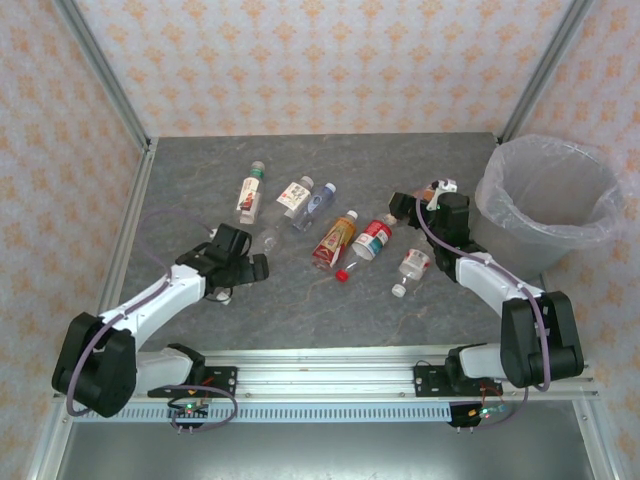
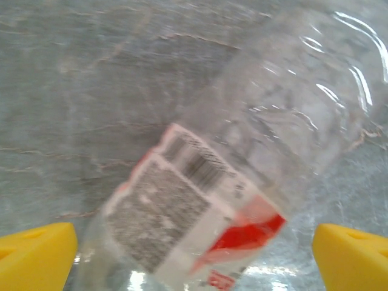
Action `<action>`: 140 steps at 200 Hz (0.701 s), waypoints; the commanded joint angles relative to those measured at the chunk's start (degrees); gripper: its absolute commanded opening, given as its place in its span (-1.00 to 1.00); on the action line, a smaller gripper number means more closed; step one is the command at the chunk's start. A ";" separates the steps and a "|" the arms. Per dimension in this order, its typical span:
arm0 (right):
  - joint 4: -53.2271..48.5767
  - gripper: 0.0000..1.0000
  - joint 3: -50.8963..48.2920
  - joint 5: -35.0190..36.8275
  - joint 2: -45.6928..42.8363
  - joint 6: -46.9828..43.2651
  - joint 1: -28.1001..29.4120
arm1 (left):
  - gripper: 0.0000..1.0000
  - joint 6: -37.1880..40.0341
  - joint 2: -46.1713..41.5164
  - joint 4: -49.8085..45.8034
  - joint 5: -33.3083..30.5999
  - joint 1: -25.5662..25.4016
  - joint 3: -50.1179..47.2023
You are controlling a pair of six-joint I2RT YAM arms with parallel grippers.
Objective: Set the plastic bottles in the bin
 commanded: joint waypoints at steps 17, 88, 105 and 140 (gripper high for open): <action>-1.55 0.98 1.05 0.01 -1.07 0.60 0.41 | 1.00 1.91 4.72 0.69 -5.48 -5.89 1.03; -5.17 0.98 2.18 1.21 -1.10 2.65 0.41 | 0.97 -0.78 11.72 1.76 -12.11 -11.02 2.83; -5.84 0.98 2.81 1.42 -0.76 3.39 0.41 | 0.90 -1.55 13.06 3.88 -13.02 -10.99 2.29; -12.24 0.98 7.73 -0.03 1.99 7.66 0.41 | 0.78 -1.54 14.40 7.98 -13.55 -11.06 0.94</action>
